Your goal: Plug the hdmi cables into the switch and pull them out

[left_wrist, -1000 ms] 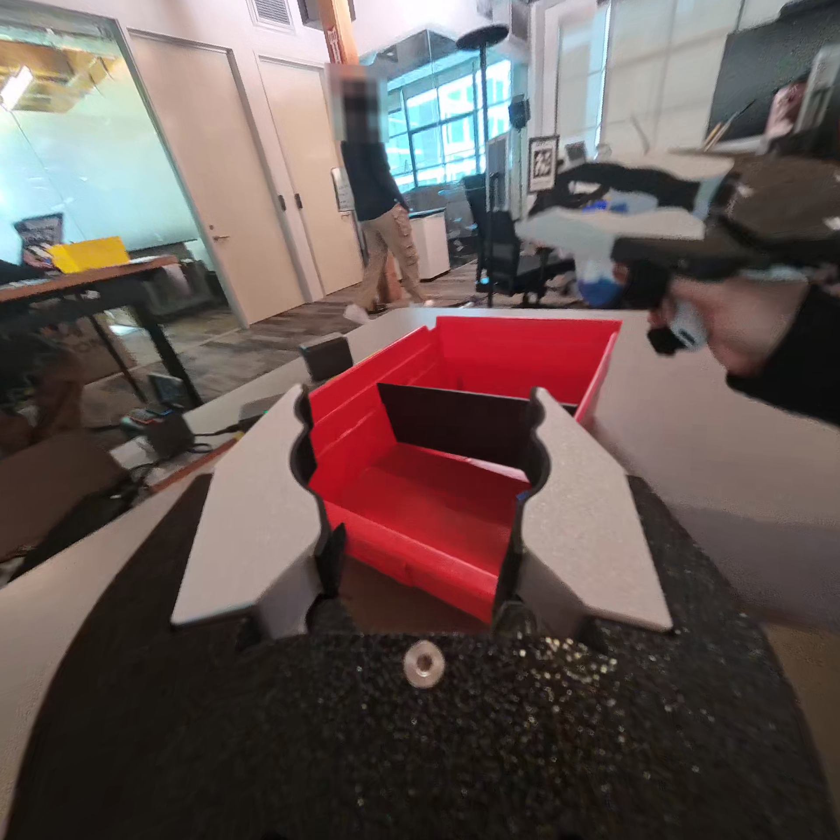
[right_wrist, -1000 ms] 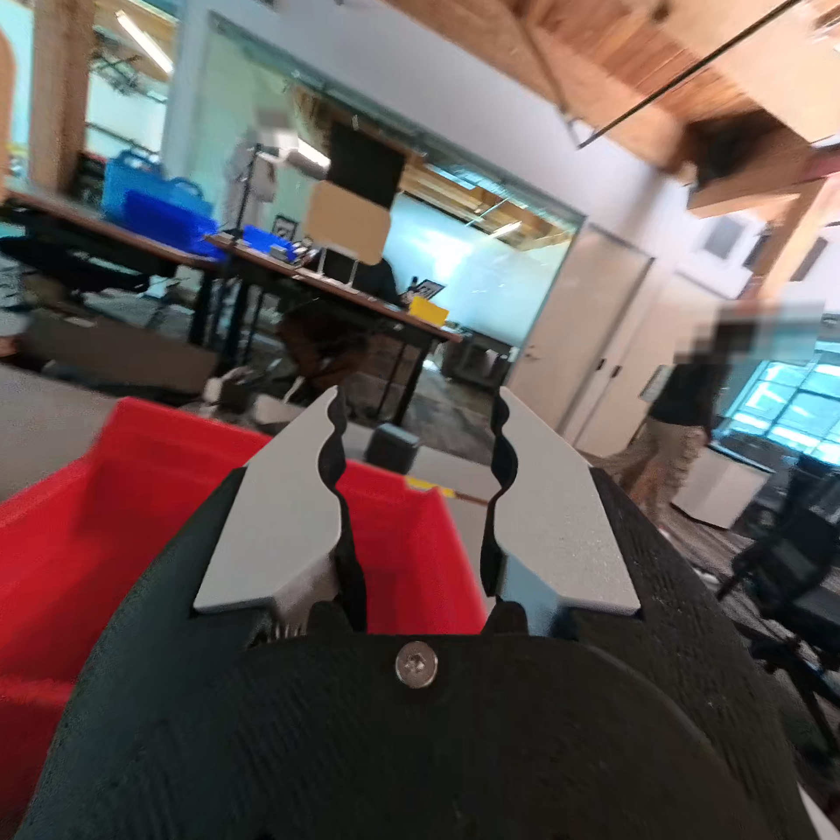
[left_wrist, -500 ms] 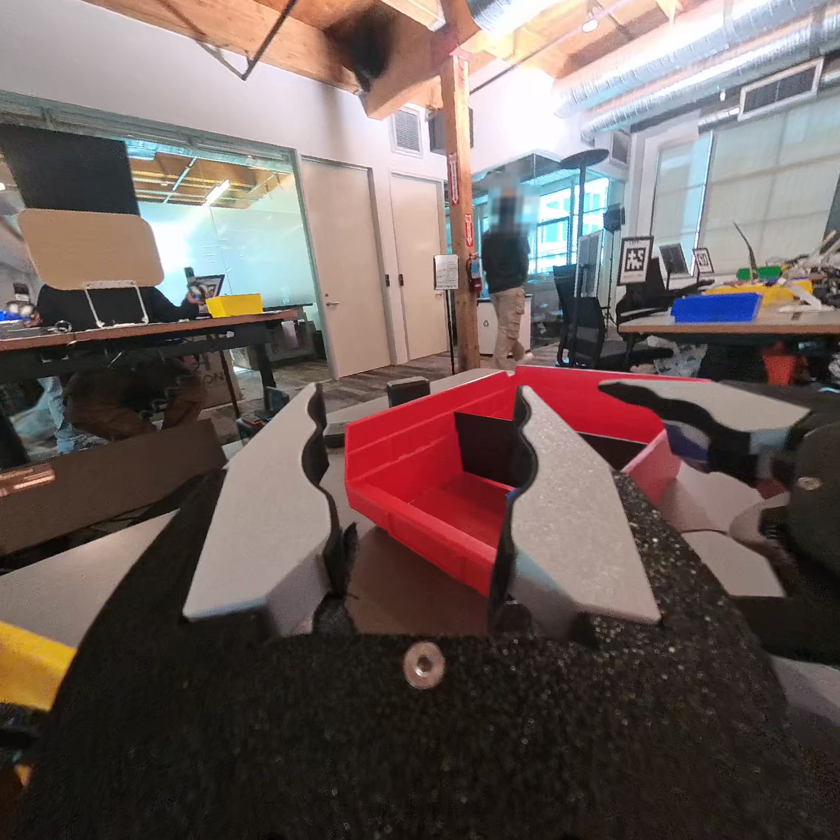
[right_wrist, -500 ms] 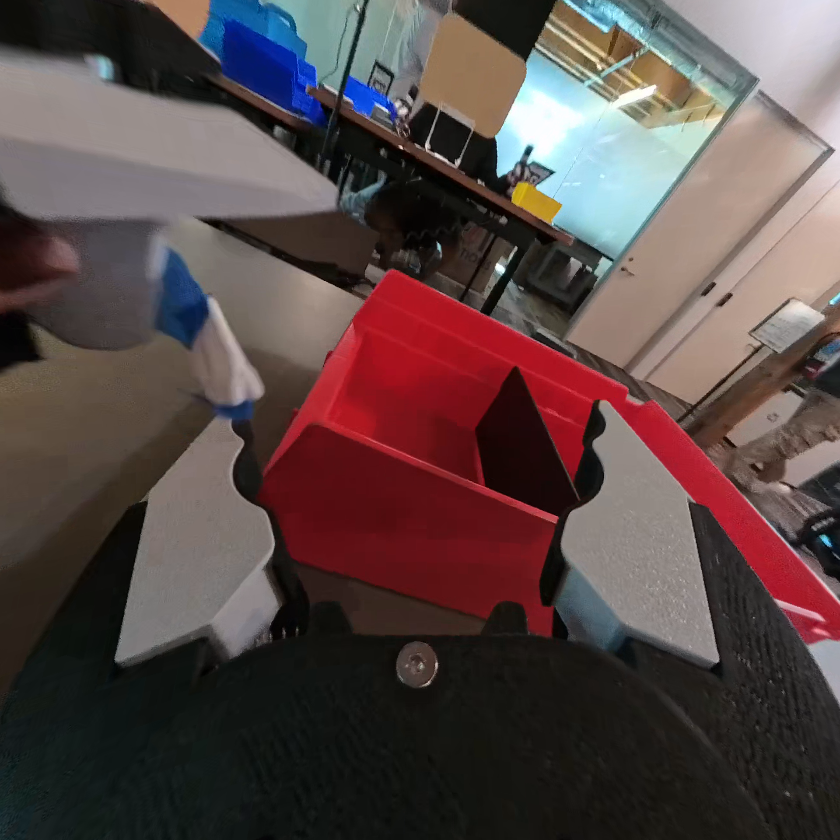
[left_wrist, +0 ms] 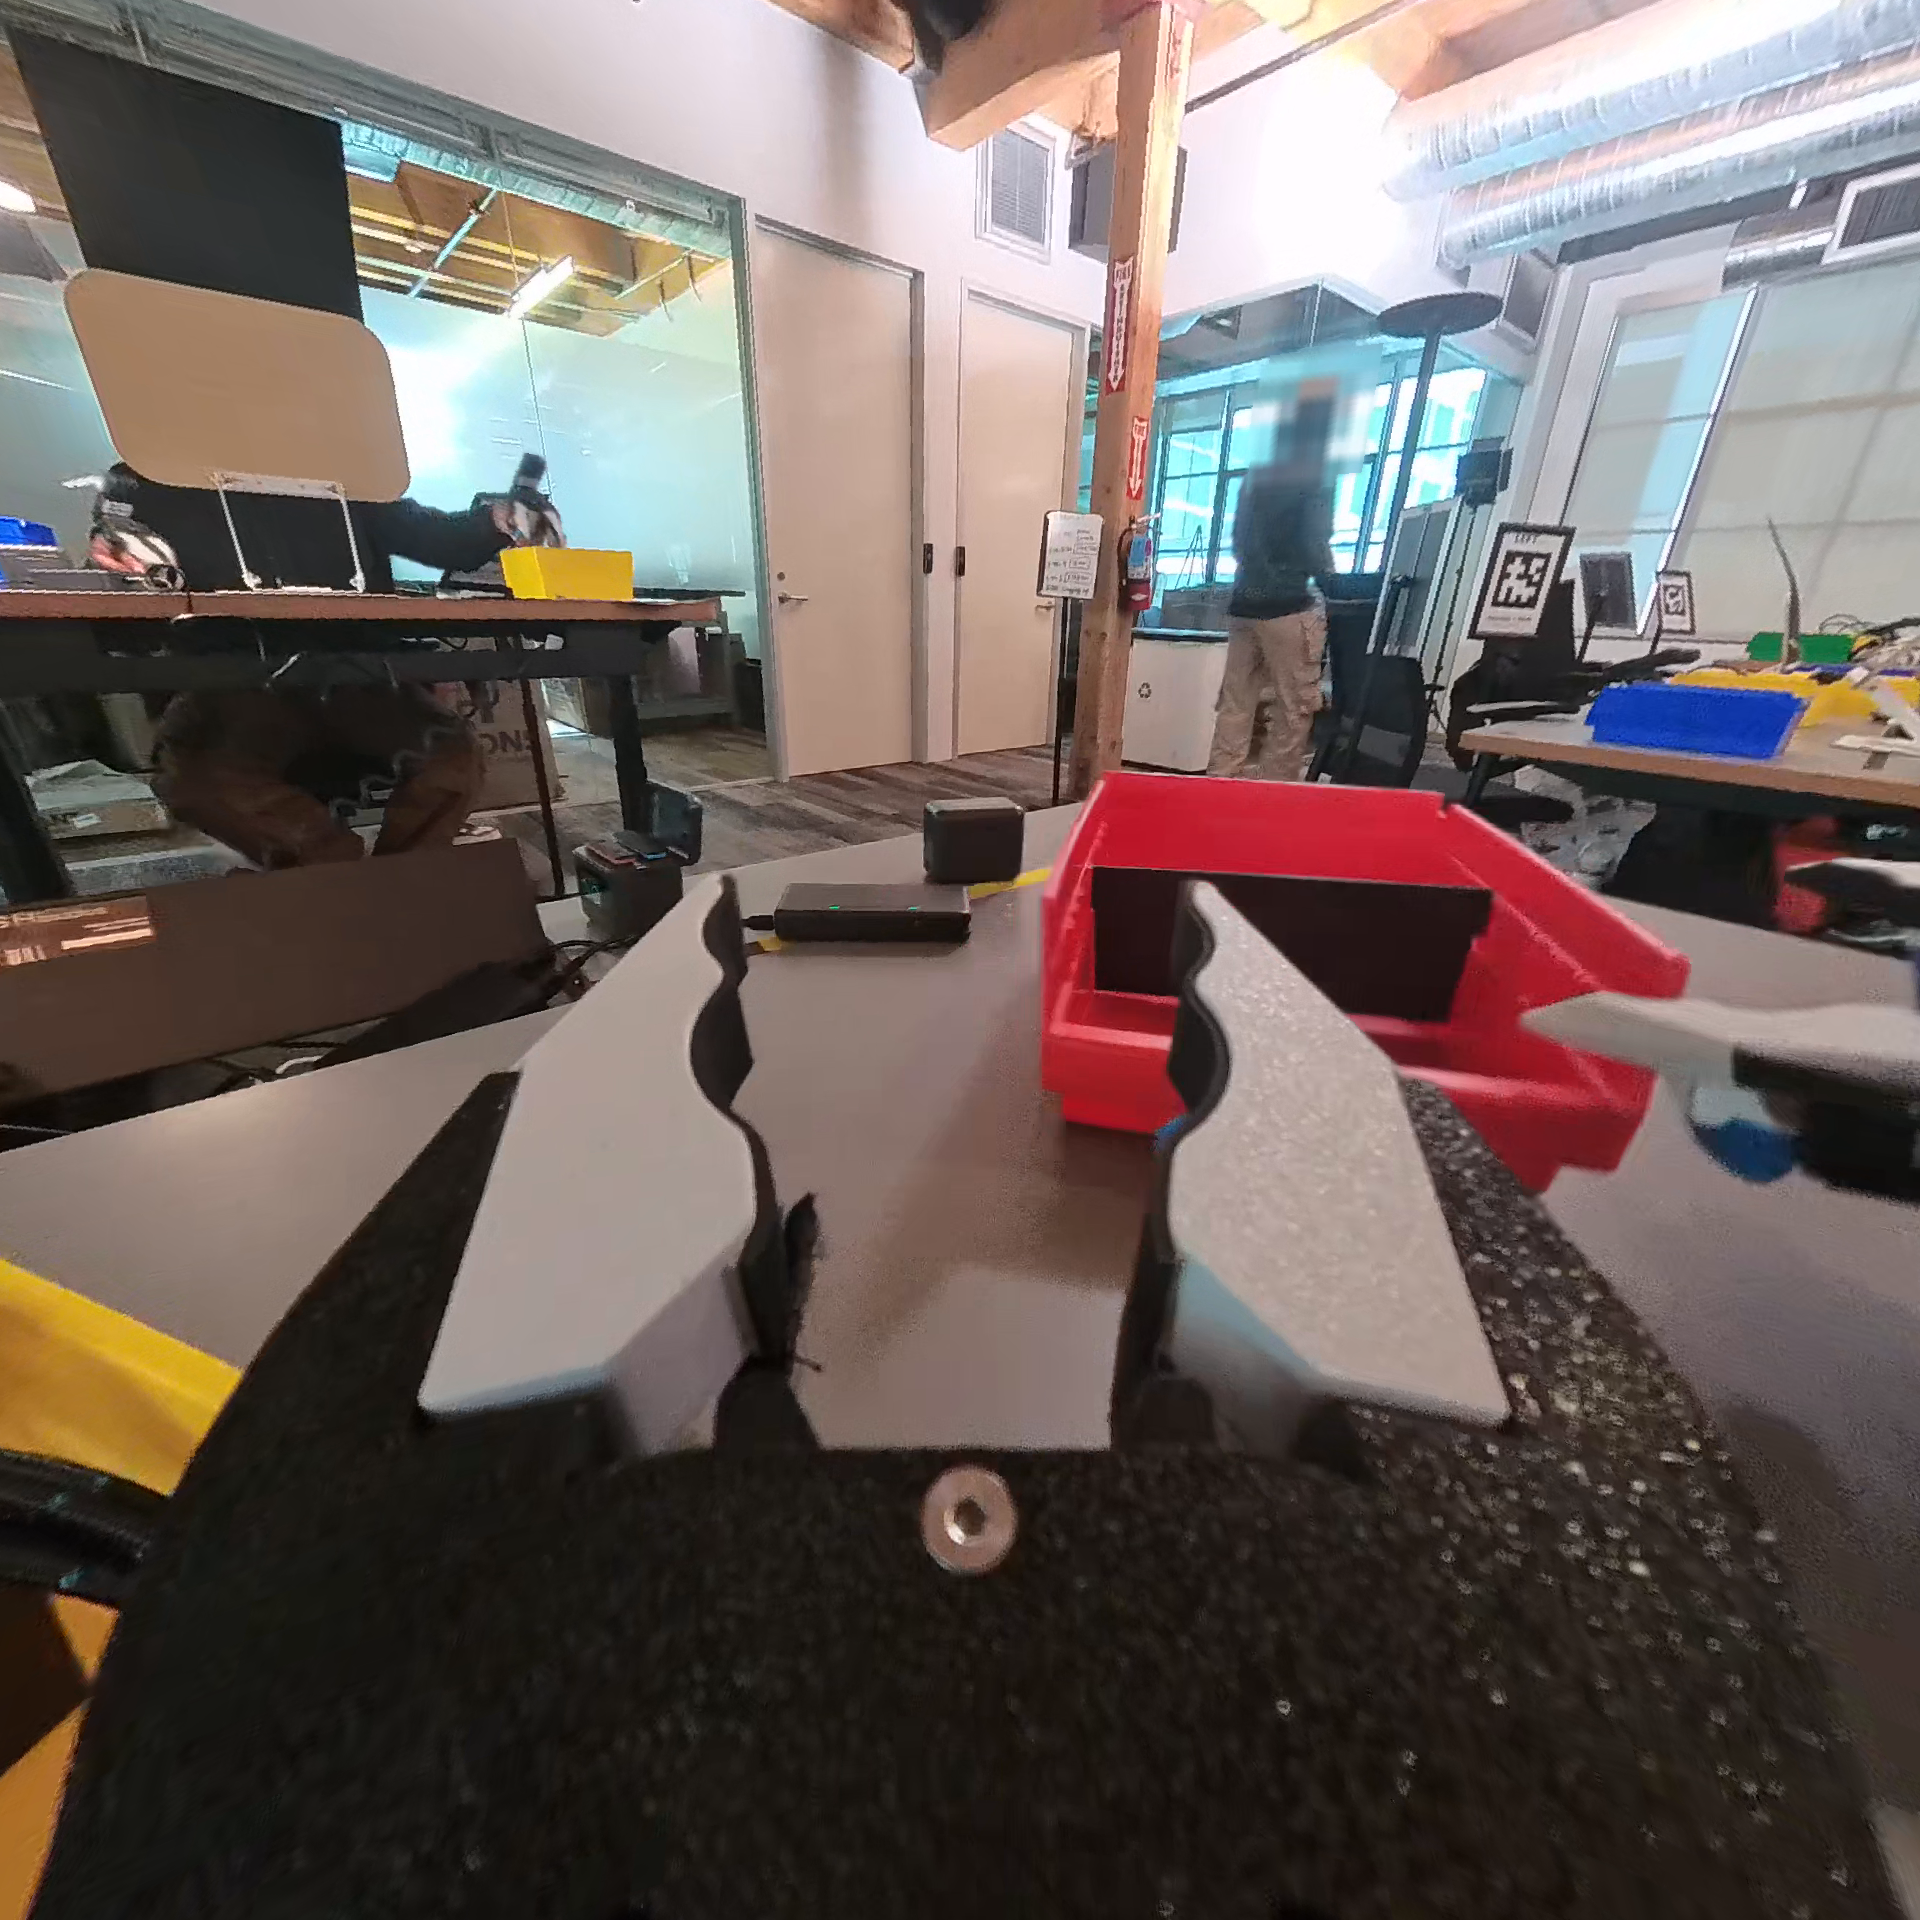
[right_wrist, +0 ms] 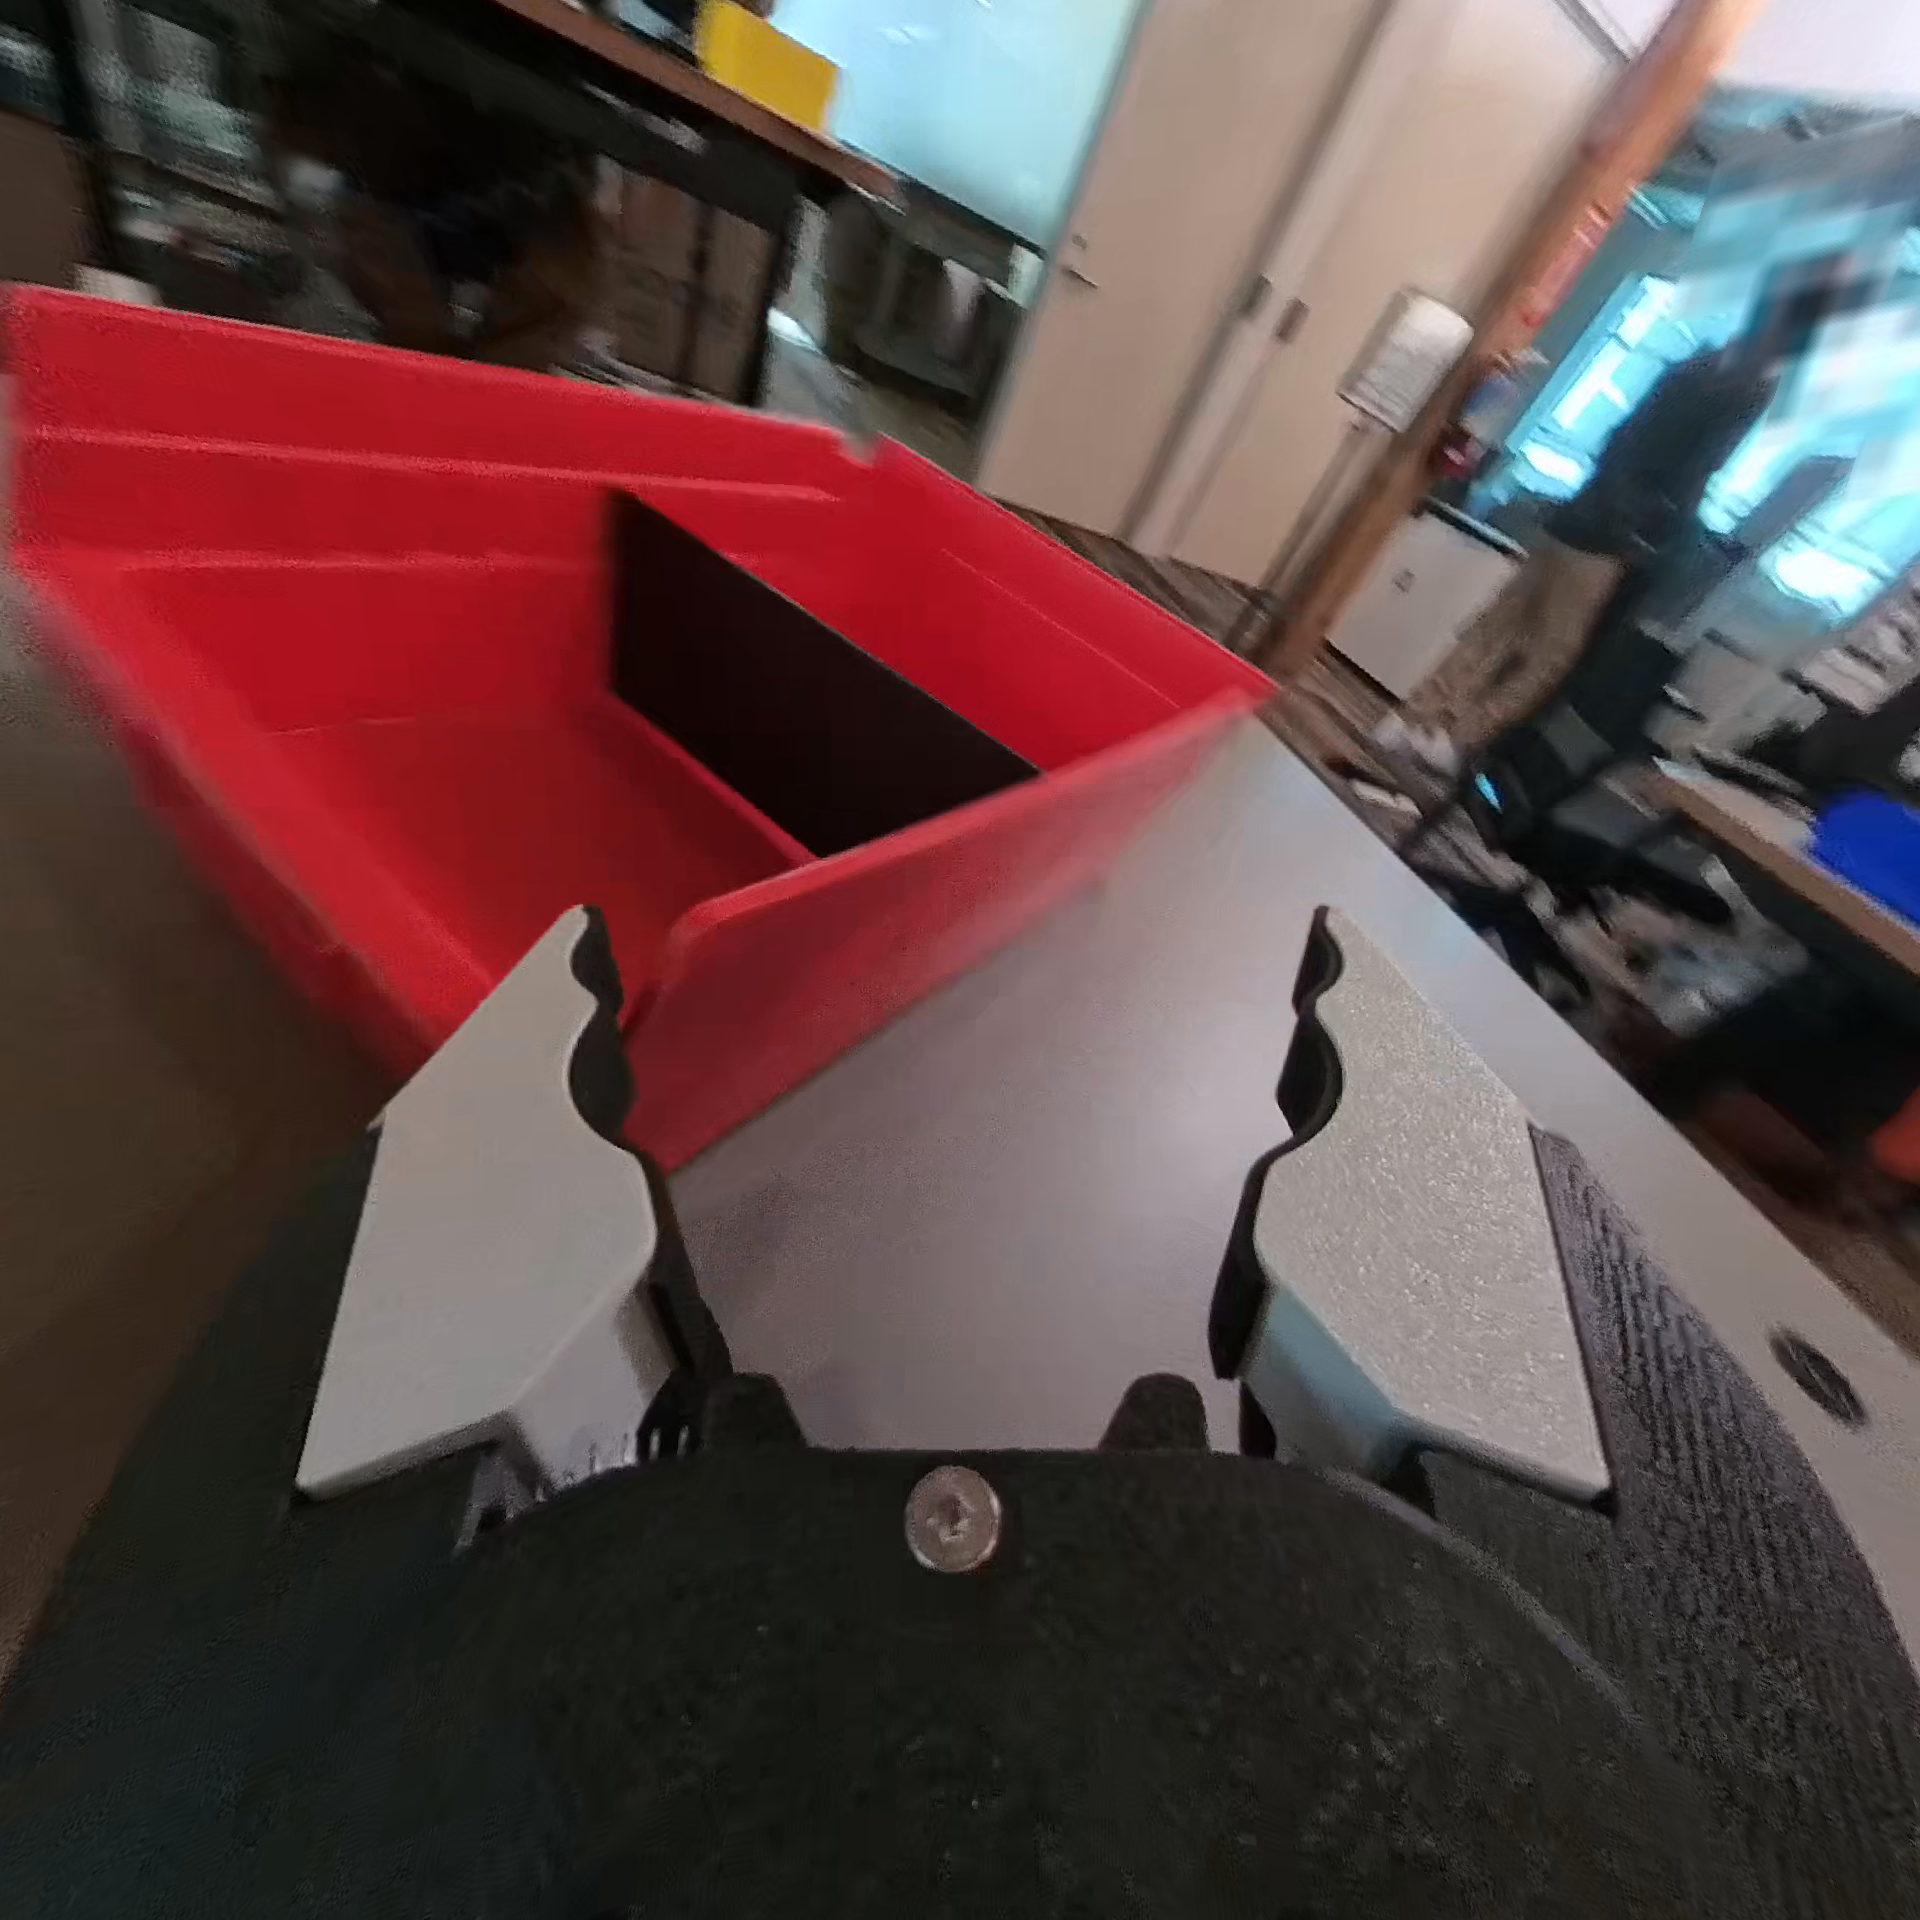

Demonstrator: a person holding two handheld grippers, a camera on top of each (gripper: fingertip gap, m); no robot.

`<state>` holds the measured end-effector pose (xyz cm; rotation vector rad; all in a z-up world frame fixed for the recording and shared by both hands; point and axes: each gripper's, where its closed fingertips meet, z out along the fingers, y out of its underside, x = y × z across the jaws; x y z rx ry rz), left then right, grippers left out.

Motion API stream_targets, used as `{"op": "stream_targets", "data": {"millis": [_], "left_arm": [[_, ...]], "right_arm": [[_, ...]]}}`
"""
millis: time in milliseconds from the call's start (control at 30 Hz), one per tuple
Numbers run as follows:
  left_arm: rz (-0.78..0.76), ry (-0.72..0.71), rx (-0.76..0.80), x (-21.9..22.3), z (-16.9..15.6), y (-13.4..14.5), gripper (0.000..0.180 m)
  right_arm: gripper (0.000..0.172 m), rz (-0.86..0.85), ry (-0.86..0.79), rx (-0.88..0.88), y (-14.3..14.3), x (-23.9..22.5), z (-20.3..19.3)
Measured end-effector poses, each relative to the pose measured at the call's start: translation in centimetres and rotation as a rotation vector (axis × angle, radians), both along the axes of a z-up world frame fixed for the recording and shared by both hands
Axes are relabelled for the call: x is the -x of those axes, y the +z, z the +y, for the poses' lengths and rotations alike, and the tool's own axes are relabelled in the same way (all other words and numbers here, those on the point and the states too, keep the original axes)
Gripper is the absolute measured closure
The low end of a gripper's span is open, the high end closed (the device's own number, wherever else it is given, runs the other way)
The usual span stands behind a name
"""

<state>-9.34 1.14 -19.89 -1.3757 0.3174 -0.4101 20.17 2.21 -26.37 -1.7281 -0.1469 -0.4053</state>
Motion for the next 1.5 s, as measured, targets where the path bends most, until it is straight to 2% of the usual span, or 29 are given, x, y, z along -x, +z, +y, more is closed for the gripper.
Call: {"op": "stream_targets", "data": {"millis": [67,167,267,367,567,633,667,733,767,900,1133,1367,1433,1500], "left_arm": [[0.017,0.003,0.0,-0.1,0.0,-0.2,0.102],[0.02,0.004,0.003,-0.1,0.1,-0.2,0.103],[0.019,0.006,0.004,0.0,0.2,-0.2,0.104],[0.025,0.007,0.005,0.0,0.3,-0.3,0.104],[0.033,0.011,0.006,0.0,0.3,-0.4,0.105],[0.037,0.011,0.004,0.0,0.3,-0.4,0.105],[0.044,0.014,0.004,0.0,0.4,-0.5,0.106],[0.075,0.032,0.005,0.0,0.5,-0.8,0.107],[0.098,0.045,0.007,0.0,0.6,-1.0,0.109],[0.188,0.125,0.012,0.3,1.1,-1.8,0.124],[0.301,0.337,0.049,3.8,1.6,-2.8,0.137],[0.381,0.482,0.053,7.4,-0.6,-3.1,0.141],[0.42,0.488,0.022,7.2,-1.1,-2.8,0.134],[0.455,0.436,-0.03,5.5,-1.5,-2.2,0.13]], "right_arm": [[0.045,0.113,-0.033,-0.01,0.1,-2.5,0.1],[0.05,0.278,0.056,-0.076,1.3,-1.8,0.0],[0.048,0.267,0.124,-0.021,-0.1,0.5,0.8],[0.047,0.249,0.112,0.025,-1.7,1.0,1.6],[0.058,0.186,-0.02,0.076,-2.7,-3.7,2.6],[0.061,0.231,-0.01,0.105,-3.2,-4.8,2.7],[0.076,0.262,0.0,0.116,-3.3,-5.3,2.7],[0.124,0.278,-0.001,0.124,-3.5,-6.8,2.8],[0.137,0.272,-0.003,0.127,-3.6,-7.5,2.9],[0.165,0.261,-0.001,0.161,-3.8,-9.8,4.0],[0.164,0.356,-0.013,0.206,-3.5,-14.4,5.2],[0.163,0.367,-0.116,0.212,-3.2,-21.4,4.3],[0.155,0.336,-0.164,0.117,-1.0,-23.0,3.4],[0.137,0.265,-0.187,-0.067,3.8,-23.1,1.8]]}}
